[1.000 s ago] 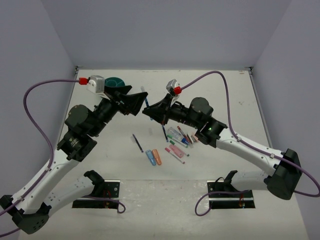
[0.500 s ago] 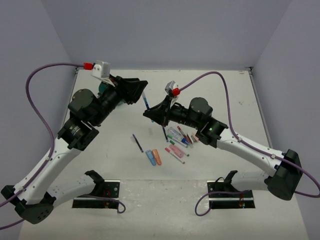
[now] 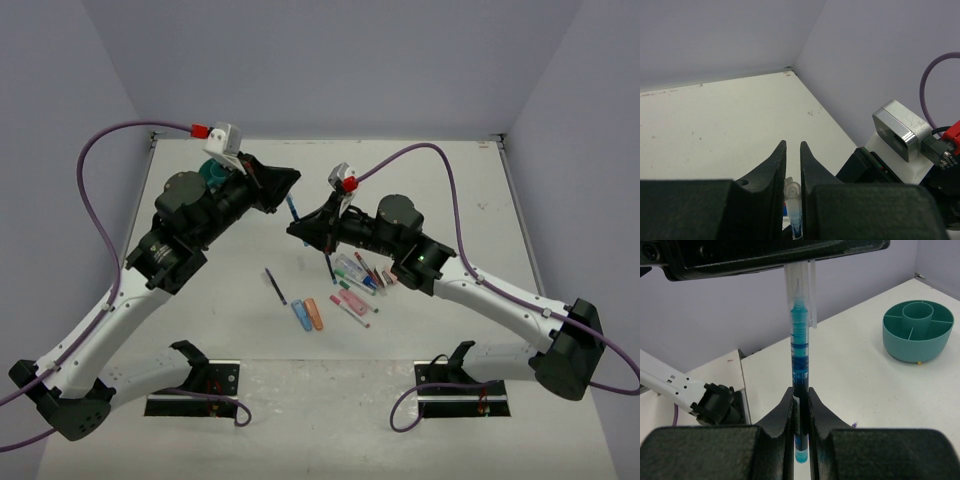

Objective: Sort the stationery into containers
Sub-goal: Close the pen cap on the pen.

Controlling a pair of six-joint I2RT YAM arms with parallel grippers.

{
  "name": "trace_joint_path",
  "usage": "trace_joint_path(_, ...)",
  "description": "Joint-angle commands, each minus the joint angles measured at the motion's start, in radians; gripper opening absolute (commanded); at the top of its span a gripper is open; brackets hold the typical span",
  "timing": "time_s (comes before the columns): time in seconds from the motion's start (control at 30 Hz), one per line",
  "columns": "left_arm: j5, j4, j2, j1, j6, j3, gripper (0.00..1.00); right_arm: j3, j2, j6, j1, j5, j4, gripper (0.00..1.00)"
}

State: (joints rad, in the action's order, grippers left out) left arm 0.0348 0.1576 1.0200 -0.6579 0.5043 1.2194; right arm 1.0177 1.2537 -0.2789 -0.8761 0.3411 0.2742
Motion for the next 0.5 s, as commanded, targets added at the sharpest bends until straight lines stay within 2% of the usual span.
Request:
trace_joint_path(0.0,0.04,0.011,0.009,-0.001,-0.007,0.009,0.0,0.081,-0.025,0.007,0.003,-0.032,0.008,0.0)
trace_joint_path(0.27,0.064,0.029,0.029,-0.002,0.024,-0.031,0.0,0.181,-0.016,-0.013,0.005,-0.097,-0.004,0.0)
trace_joint_path(0.47,-0.001,0.003,0.001,0.0,0.15,-0.121,0.0,0.233,0.003,-0.048,0.015,-0.134,0.062,0.0)
